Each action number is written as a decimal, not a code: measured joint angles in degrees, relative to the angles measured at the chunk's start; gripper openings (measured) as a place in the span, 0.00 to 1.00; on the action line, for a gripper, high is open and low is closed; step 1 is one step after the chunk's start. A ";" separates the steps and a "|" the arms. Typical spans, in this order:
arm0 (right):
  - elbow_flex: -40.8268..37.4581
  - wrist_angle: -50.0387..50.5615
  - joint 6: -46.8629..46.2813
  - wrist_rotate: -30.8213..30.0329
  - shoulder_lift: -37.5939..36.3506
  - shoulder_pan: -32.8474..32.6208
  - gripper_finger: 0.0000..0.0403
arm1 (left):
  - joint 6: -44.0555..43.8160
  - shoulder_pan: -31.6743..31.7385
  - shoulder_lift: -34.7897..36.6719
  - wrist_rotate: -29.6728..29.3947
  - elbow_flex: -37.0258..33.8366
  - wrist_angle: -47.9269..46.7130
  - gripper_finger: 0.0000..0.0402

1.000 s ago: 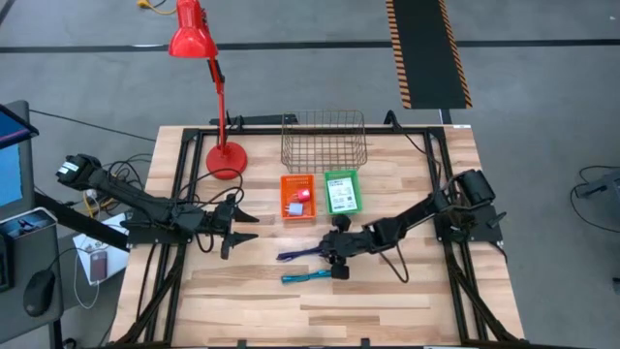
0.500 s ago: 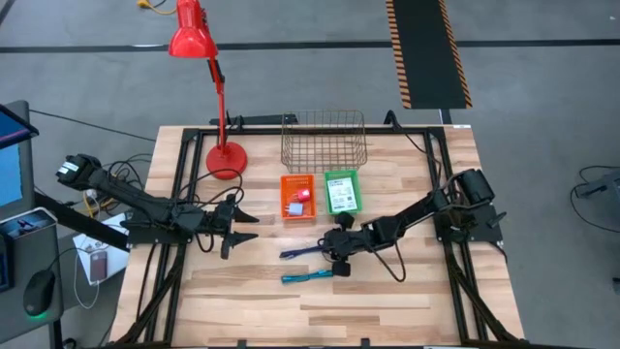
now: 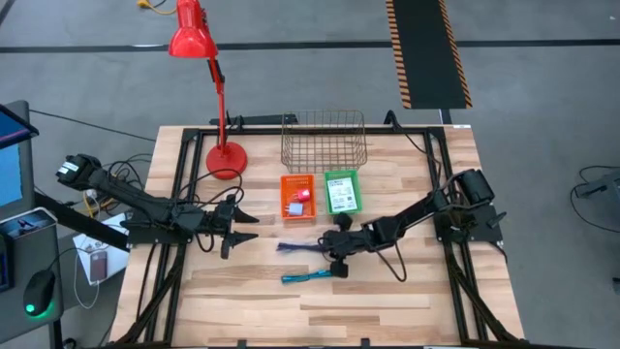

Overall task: Pick and place items into bin
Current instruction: Put the dark blue charger cable into the gold wire basket, then put the blue charger cable into the gold wire basket

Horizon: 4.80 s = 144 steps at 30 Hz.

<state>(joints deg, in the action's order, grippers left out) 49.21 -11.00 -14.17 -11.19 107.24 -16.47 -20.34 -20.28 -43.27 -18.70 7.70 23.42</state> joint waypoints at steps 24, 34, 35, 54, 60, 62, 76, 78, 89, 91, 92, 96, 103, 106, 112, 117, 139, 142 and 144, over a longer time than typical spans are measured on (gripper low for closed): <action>21.71 38.20 24.11 -19.33 -18.93 5.68 0.05 | -0.48 -0.01 0.02 0.20 0.00 -0.02 0.54; 22.97 43.85 38.53 -18.41 -22.88 23.17 0.06 | -0.48 -0.01 0.02 -0.04 0.00 0.02 0.54; 22.97 44.14 39.44 -17.21 -22.83 25.12 0.06 | -0.48 -0.01 0.02 -0.04 0.00 0.02 0.54; 22.97 36.08 44.23 -3.99 -14.14 42.89 0.16 | -0.42 0.01 0.02 -1.66 0.00 0.00 0.54; 22.97 33.69 44.68 -6.78 -8.98 43.13 0.19 | -0.40 -0.01 0.02 -1.65 0.00 0.00 0.54; 22.95 33.48 44.74 -9.49 -8.07 43.02 0.21 | -0.44 0.00 0.02 -1.64 0.00 -0.03 0.54; 22.93 34.04 42.03 -18.86 -14.94 34.41 0.28 | -0.53 0.01 0.02 -1.46 0.00 -1.57 0.54; 22.93 34.85 39.80 -17.70 -16.65 31.70 0.28 | -0.56 -0.01 0.02 -1.44 0.00 -2.40 0.54; 22.84 38.25 20.64 -3.09 -17.93 13.72 0.28 | -2.60 -0.01 0.00 -1.11 0.02 -5.05 0.54; 22.75 37.83 17.45 -3.40 -16.75 10.49 0.28 | -2.58 0.00 0.00 -1.11 0.02 -5.05 0.54; 22.55 38.40 16.42 -3.59 -16.34 8.94 0.28 | -2.58 -0.01 0.00 -1.11 0.02 -5.09 0.54; 22.62 34.91 14.02 -4.45 -12.95 3.41 0.28 | -2.58 -0.01 0.02 -1.14 0.02 -6.63 0.54; 22.93 26.66 13.63 -4.73 -4.18 -1.35 0.28 | -4.84 -0.01 0.00 -1.14 0.07 -9.28 0.54; 22.77 24.66 12.58 -4.48 -1.03 -1.66 0.28 | -4.97 0.01 0.01 -1.16 0.07 -9.11 0.54; 23.05 22.61 10.30 -0.88 3.02 -1.39 0.28 | -5.99 0.00 0.02 -1.37 0.07 -9.10 0.54; 22.97 22.45 8.87 2.55 4.13 -1.52 0.32 | -6.02 0.00 0.02 -1.51 0.07 -8.96 0.54; 23.10 34.33 8.04 17.23 4.72 -1.98 0.54 | -7.27 0.01 0.02 -1.62 0.04 -8.96 0.54; 22.93 35.67 8.03 17.21 5.07 -2.01 0.53 | -7.50 0.00 0.02 -1.62 0.04 -8.96 0.54; 22.60 35.92 7.75 17.04 5.81 -2.01 0.53 | -7.60 0.01 0.02 -1.63 0.04 -8.96 0.54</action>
<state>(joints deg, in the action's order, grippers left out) 71.81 24.92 -6.41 5.85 113.05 -18.48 -27.94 -20.27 -43.24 -20.33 7.75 14.46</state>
